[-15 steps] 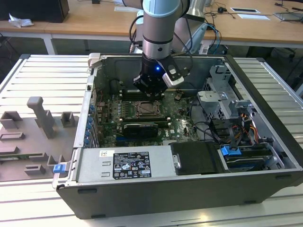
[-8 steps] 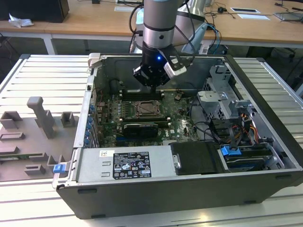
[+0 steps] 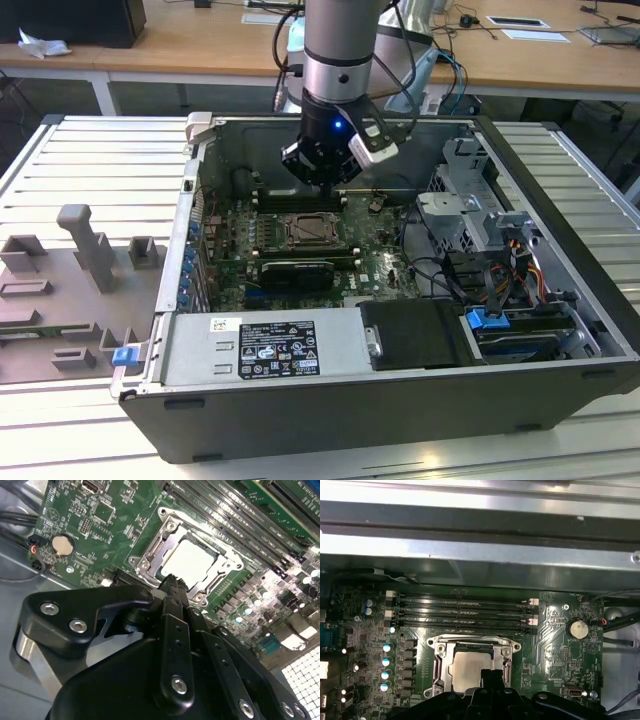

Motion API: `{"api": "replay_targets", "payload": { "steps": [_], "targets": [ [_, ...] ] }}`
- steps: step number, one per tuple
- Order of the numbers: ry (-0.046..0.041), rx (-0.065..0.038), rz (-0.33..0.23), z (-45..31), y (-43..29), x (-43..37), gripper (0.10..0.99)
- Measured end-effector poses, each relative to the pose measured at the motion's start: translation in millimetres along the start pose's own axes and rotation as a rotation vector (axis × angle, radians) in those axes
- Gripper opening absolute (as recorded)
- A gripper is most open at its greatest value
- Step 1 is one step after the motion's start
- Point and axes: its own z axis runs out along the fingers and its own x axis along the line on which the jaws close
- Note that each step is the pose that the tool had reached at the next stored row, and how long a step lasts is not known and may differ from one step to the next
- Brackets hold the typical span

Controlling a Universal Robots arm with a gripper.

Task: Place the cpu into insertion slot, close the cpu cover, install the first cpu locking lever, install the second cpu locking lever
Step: 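Install the second cpu locking lever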

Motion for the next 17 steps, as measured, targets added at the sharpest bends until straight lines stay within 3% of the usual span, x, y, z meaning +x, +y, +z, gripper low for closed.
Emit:
{"api": "replay_targets", "payload": {
  "steps": [8,11,12,13,15,17],
  "targets": [
    [0.0,0.0,0.0,-0.4,-7.5,0.4,0.106],
    [0.0001,-0.001,0.0,-0.2,-15.9,0.8,0.106],
    [0.0059,-0.006,0.0,1.4,-23.8,1.2,0.106],
    [0.0075,-0.012,0.0,1.6,-25.2,1.3,0.106],
    [0.0093,-0.034,0.001,2.2,-28.1,1.5,0.106],
    [0.0095,-0.045,0.001,3.4,-34.0,1.8,0.106]
  ]
}}
